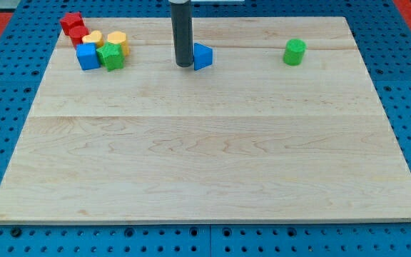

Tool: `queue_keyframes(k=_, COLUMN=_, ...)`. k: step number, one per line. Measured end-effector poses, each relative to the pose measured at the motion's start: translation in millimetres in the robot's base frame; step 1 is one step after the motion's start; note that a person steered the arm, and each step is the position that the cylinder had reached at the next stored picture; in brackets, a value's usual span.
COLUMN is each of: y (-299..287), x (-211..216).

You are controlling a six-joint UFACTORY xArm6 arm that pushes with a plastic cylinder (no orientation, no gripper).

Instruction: Push the blue triangle to the top center of the board

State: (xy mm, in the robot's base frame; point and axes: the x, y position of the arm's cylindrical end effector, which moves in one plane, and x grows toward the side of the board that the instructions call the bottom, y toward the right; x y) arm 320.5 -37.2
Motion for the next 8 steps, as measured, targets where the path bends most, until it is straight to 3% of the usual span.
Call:
queue_keyframes(k=3, y=36, x=-31)
queue_keyframes(k=6, y=53, x=-7)
queue_keyframes(k=8, y=79, x=-44)
